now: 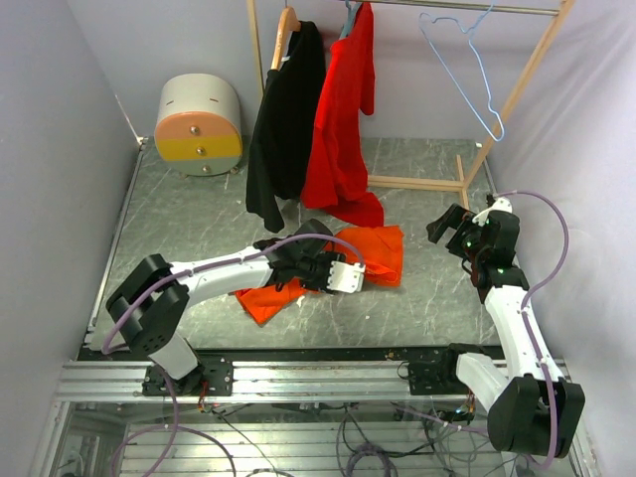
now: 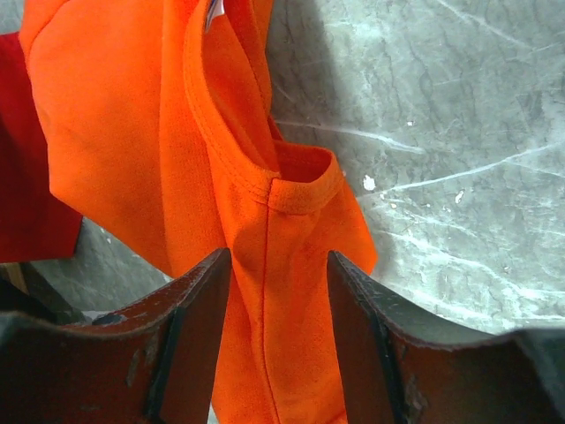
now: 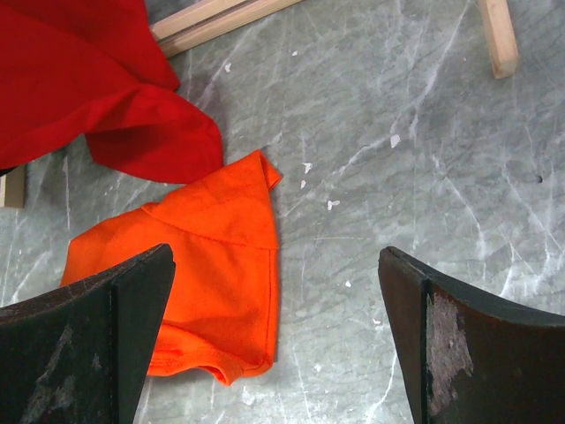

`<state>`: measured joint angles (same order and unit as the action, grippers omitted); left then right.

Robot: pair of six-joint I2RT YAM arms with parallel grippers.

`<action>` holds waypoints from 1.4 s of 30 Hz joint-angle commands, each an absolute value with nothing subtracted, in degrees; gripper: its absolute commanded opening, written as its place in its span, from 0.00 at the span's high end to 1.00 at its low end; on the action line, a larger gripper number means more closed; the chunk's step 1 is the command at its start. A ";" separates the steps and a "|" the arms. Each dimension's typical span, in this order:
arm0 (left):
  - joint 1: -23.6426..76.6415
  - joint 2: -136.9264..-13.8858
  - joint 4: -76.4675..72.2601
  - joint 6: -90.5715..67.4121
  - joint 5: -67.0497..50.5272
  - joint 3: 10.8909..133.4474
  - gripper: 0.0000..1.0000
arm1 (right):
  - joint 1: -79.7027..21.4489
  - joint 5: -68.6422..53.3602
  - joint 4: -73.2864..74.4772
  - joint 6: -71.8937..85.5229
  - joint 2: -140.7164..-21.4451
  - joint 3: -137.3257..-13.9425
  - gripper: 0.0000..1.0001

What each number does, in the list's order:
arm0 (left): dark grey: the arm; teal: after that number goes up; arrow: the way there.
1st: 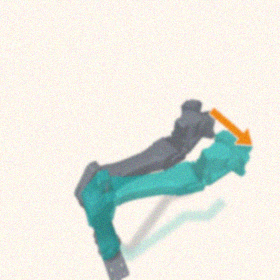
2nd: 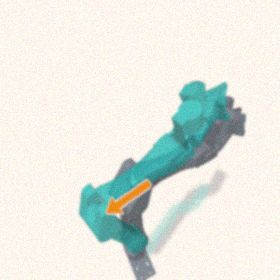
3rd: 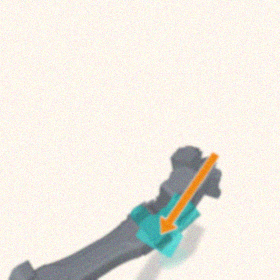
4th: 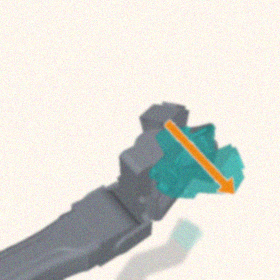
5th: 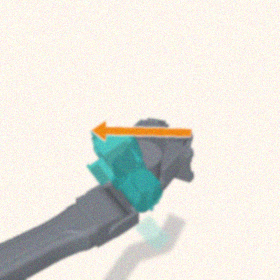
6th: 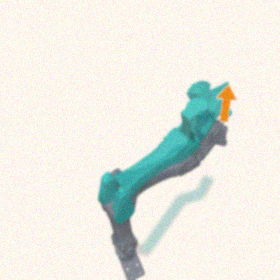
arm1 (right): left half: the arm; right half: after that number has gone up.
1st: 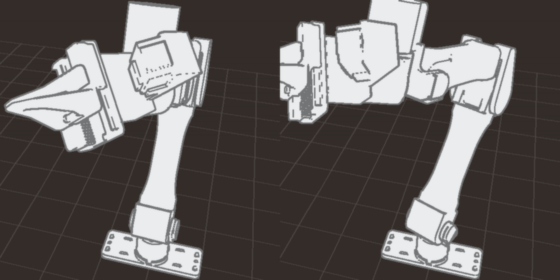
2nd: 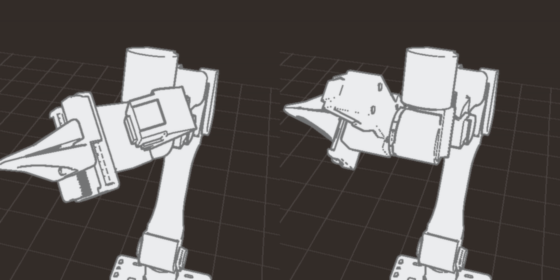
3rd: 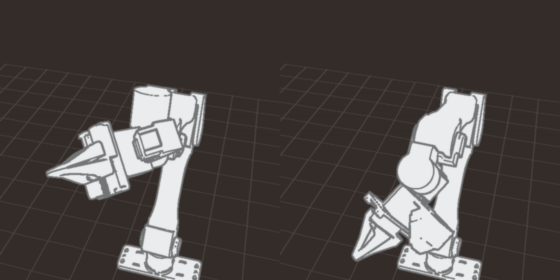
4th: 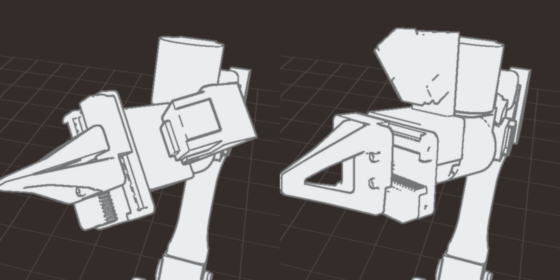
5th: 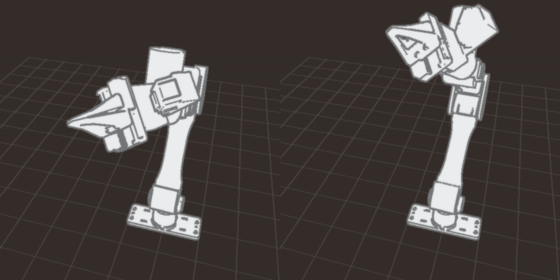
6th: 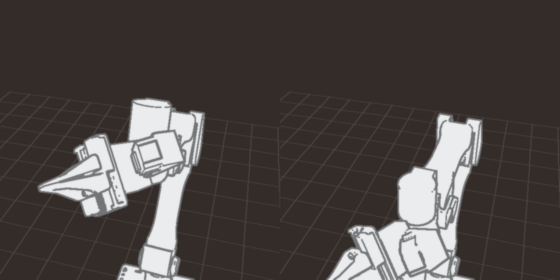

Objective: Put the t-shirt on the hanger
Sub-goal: Pick up the T-shirt from the center of the board.

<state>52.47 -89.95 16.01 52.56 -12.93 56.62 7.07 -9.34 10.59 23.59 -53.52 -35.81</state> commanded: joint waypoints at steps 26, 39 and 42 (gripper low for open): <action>52.81 -88.53 19.69 47.22 -9.44 63.06 0.93 | 7.29 -11.80 10.16 23.01 -52.89 -34.41 0.00; 48.30 -85.53 46.10 45.76 -11.92 82.18 0.93 | 1.91 -17.22 16.60 12.19 -58.79 -43.58 0.10; 46.91 -88.41 51.45 43.96 -14.50 87.73 0.93 | -4.56 -12.58 19.29 10.07 -60.42 -47.85 0.10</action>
<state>48.58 -85.43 41.67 46.85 -10.66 81.32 2.11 -16.78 16.16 14.50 -59.13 -42.02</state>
